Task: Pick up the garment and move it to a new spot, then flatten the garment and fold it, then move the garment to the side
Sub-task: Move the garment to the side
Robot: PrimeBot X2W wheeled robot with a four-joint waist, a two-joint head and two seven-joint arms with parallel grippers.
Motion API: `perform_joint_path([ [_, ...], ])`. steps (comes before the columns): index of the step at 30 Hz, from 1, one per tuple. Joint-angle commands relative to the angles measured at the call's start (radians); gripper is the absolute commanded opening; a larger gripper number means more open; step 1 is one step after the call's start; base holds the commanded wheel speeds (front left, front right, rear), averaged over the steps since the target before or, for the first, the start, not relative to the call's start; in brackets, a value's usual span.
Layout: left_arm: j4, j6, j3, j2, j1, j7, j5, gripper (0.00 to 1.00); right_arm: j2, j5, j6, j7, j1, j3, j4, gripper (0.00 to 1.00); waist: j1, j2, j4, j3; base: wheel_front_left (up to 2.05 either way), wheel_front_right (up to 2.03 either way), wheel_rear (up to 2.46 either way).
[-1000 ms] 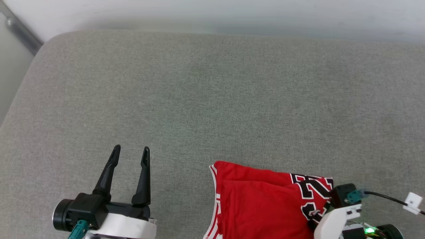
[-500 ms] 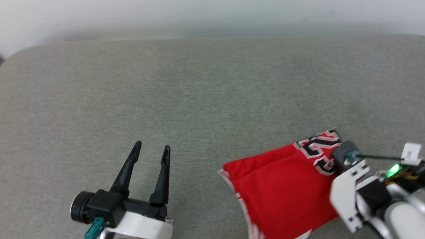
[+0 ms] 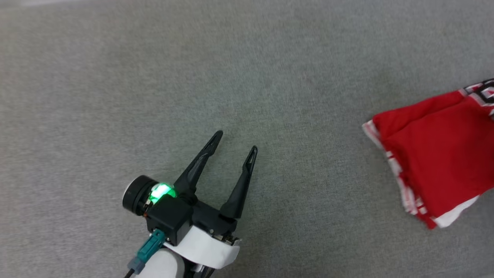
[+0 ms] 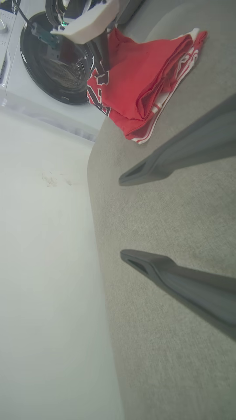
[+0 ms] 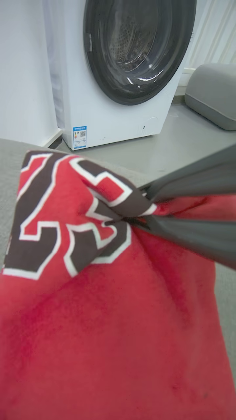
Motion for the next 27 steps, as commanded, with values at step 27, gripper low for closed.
perform_joint_path([
  [27, -0.069, -0.002, 0.034, 0.030, -0.107, -0.002, -0.047, 1.00, -0.008, -0.154, -0.002, -0.319, -0.140, -0.393, 0.511, 0.04, -0.0002, -0.0001, 0.006, 0.183, 0.00, 0.00, 0.00],
])
